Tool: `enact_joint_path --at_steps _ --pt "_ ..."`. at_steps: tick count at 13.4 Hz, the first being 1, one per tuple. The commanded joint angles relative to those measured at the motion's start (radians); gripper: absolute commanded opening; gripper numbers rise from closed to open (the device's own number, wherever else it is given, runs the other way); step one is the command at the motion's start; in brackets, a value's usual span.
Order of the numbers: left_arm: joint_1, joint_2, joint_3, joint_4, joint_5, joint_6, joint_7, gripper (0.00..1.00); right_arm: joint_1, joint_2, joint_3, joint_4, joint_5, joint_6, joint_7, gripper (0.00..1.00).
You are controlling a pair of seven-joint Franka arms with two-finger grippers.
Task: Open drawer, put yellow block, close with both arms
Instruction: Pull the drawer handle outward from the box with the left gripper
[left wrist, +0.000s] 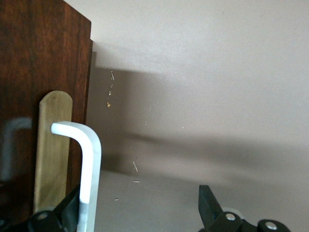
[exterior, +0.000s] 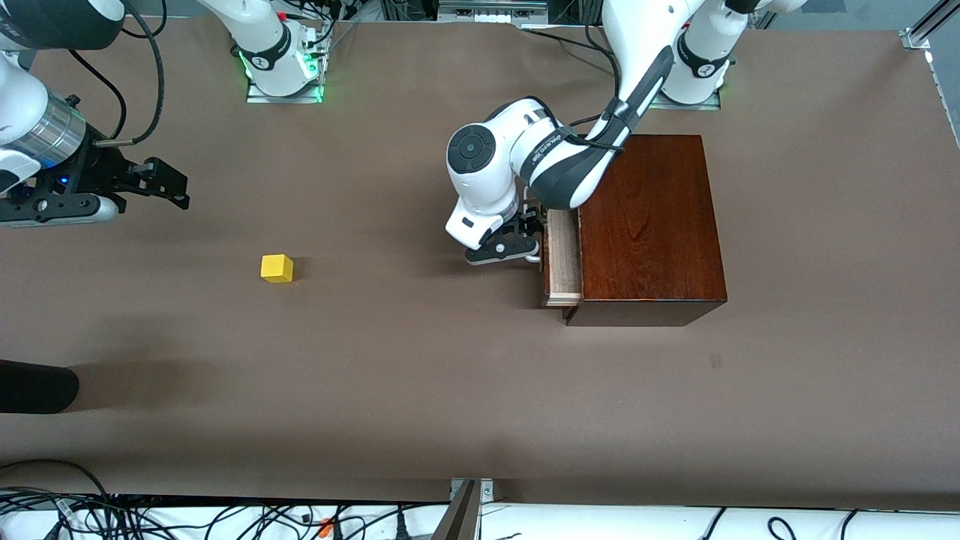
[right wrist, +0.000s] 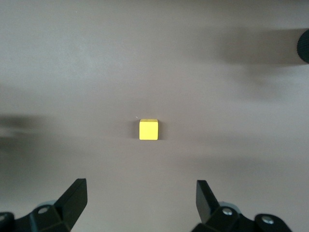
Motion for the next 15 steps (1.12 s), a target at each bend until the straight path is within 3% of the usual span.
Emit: enact_joint_path --at_steps 1,15 --pt "-0.022 0.052 -0.038 0.053 -0.099 0.075 -0.094 1.0 -0.001 0.003 -0.001 0.011 0.004 -0.013 0.007 1.0" --pt "-0.072 0.106 -0.041 0.114 -0.102 0.109 -0.123 1.0 -0.001 0.003 -0.001 0.011 0.003 -0.015 0.007 1.0"
